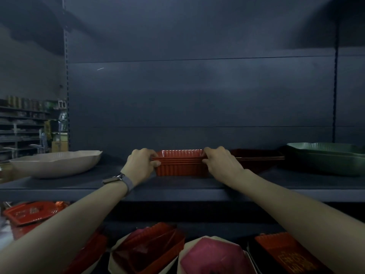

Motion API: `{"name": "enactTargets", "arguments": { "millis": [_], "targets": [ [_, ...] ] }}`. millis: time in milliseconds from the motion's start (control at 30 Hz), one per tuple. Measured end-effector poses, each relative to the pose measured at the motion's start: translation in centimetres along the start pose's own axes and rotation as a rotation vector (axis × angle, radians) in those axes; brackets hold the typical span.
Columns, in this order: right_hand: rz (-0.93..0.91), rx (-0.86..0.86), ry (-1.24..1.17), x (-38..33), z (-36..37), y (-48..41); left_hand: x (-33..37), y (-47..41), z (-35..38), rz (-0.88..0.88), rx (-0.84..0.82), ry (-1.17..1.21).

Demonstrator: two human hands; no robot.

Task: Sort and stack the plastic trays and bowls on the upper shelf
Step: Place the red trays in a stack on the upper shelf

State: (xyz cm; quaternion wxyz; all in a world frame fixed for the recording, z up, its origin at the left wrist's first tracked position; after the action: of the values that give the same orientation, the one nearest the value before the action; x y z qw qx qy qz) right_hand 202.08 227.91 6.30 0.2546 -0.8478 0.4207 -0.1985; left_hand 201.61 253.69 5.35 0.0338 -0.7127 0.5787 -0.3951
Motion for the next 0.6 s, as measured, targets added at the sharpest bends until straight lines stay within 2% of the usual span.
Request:
{"name": "enactTargets", "arguments": {
  "millis": [267,400,600],
  "targets": [
    [0.010,-0.029,0.017,-1.4,0.0,0.0,-0.7,0.7,-0.7,-0.001,-0.043,0.011],
    [-0.059,-0.011,0.090,-3.6,-0.5,0.2,-1.4,1.4,-2.7,0.020,0.002,0.006],
    [-0.148,0.027,0.011,-9.0,-0.6,-1.4,-4.4,2.8,-6.6,0.043,0.064,-0.013]
  ]
}}
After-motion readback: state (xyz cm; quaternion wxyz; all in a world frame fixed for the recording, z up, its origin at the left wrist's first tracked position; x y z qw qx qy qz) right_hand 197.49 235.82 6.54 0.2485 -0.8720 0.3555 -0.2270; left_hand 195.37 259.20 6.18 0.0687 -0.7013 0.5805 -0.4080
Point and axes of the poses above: each hand's wrist, its own y-axis away from the middle knuckle, its own z-axis out of the palm, x = y × z, the point moved 4 cm from there along -y, towards the middle knuckle, and after that the axes turned 14 degrees about -z, right-handed, at the moved point
